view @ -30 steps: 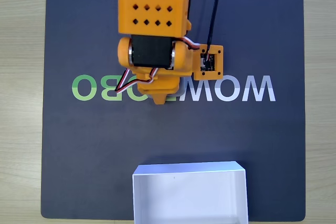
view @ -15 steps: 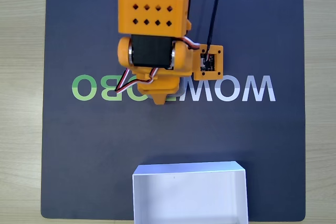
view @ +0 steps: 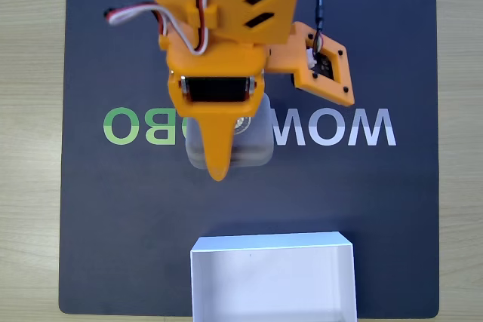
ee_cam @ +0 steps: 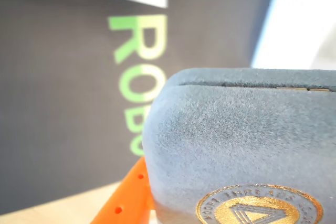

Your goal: Grab the usb to bin

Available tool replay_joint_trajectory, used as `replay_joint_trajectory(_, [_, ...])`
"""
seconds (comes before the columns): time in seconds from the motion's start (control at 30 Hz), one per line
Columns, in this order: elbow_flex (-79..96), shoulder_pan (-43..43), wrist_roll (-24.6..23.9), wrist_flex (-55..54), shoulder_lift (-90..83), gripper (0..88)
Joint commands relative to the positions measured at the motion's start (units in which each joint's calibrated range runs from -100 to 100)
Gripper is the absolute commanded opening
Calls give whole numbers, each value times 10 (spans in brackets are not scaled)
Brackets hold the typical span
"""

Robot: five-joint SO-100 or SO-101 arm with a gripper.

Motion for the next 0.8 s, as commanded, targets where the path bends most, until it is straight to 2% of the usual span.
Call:
replay_joint_trajectory(0.0, [-14,3,-1,13,-114,10])
replay_joint_trajectory(0.23, [-2,3,-3,79,-247,12])
replay_joint_trajectory(0.5, [82,0,1,80,-341,13])
replay_joint_trajectory(0.77, [64,4,0,-51,-230,10])
